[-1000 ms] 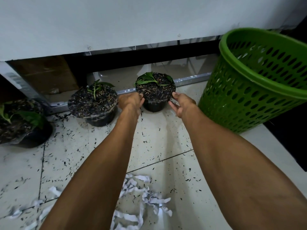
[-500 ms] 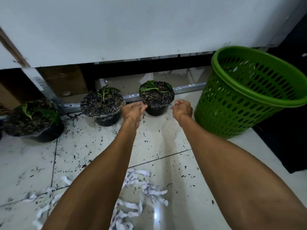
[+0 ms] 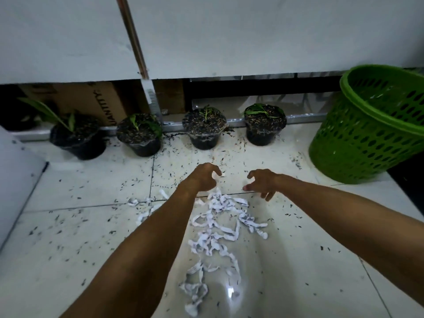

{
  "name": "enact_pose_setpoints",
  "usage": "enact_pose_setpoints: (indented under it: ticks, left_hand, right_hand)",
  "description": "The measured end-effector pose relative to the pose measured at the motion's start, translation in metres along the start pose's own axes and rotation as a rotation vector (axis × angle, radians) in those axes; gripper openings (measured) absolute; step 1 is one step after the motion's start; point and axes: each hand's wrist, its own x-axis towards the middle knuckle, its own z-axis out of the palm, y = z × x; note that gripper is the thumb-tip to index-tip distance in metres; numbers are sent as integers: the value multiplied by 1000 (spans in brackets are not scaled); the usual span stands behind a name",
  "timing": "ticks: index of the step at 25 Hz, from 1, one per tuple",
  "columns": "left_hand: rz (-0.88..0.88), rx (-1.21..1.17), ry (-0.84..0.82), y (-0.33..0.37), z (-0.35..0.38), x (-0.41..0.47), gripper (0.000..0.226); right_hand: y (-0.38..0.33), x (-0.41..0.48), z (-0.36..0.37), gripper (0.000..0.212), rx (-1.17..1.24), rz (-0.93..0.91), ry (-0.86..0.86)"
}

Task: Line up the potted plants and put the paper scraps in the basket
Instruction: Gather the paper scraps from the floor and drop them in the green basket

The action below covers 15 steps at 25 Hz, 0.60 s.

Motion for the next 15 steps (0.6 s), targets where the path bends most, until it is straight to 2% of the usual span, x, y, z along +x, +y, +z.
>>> enact_pose_setpoints:
  ticks: [2,4,6,8,12,15]
  left_hand:
    - [-84,182,-44,-22,3,-17,61]
    - [-172,344,-51,-43,0,-36,97]
    - [-218,438,-24,-62,-3,-54,124]
    - [-282,454,-43,-84,-10,-70,142]
    - [-410,372,-205,-119,-16,-101,155]
    - [-426,339,-273,-126,-2,-114,159]
  right_hand:
    - [-5,-2,28,81,-82,-40,-55]
    - [-10,-4,44,98,-160,-80,-84]
    - [-17,-3,52,116,-161,-115,-98]
    - [-26,-6,59,124,-171,-186,-101]
    - [-49,-10,86,137,-326,-353,-134]
    - [-61,-9,106,149,-267,-375,-213]
